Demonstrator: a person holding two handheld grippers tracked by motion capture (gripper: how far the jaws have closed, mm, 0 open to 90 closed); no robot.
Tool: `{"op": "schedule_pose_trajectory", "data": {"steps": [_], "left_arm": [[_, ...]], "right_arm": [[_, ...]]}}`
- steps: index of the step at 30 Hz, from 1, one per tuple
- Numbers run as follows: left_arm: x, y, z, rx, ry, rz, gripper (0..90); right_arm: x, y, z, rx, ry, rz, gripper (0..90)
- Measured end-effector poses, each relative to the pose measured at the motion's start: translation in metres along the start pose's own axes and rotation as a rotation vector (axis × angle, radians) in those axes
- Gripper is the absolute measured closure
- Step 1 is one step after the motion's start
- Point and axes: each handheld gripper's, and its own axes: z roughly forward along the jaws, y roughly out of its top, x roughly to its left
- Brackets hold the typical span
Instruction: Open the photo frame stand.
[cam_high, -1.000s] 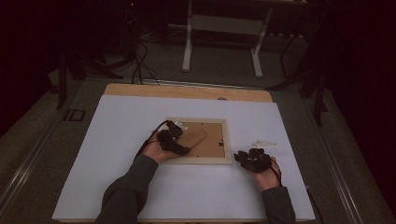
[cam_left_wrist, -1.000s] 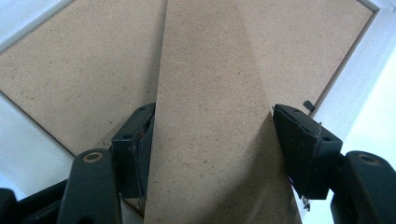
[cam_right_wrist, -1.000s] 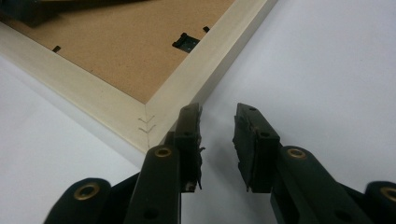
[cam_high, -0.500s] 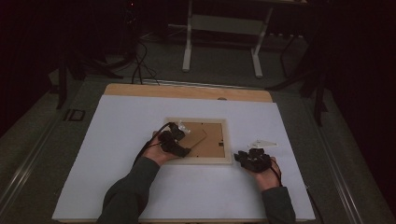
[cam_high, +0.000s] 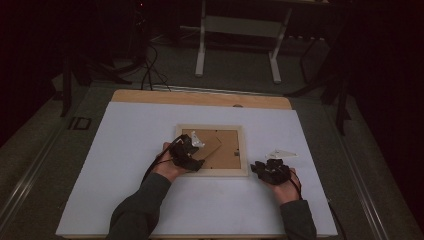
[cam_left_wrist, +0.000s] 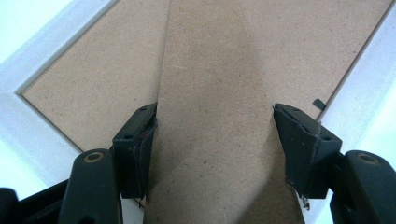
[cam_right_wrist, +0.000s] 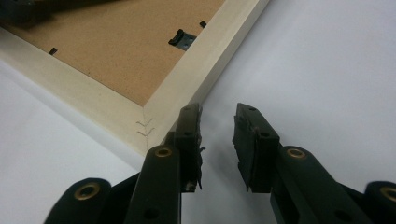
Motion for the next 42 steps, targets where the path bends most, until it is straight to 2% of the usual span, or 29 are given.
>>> {"op": "schedule_pose_trajectory", "data": {"steps": [7, 15, 23, 37, 42], "left_arm": [[-0.01, 0.0, -0.008, -0.025, 0.058, 0.037, 35.6], [-0.016, -0.004, -0.01, -0.044, 0.091, 0.043, 35.5], [-0.024, -0.007, -0.014, -0.068, 0.139, 0.072, 35.5], [-0.034, -0.009, -0.018, -0.091, 0.193, 0.095, 35.5], [-0.036, -0.009, -0.019, -0.095, 0.205, 0.099, 35.5]], "right_arm": [[0.0, 0.002, -0.003, -0.014, 0.002, -0.001, 71.0], [0.001, 0.001, -0.003, -0.014, 0.002, 0.004, 70.3], [0.0, 0.001, -0.004, -0.019, -0.002, 0.015, 68.6], [0.002, 0.003, -0.002, -0.017, 0.002, 0.009, 68.0], [0.0, 0.009, -0.005, -0.042, 0.011, 0.025, 68.0]]}}
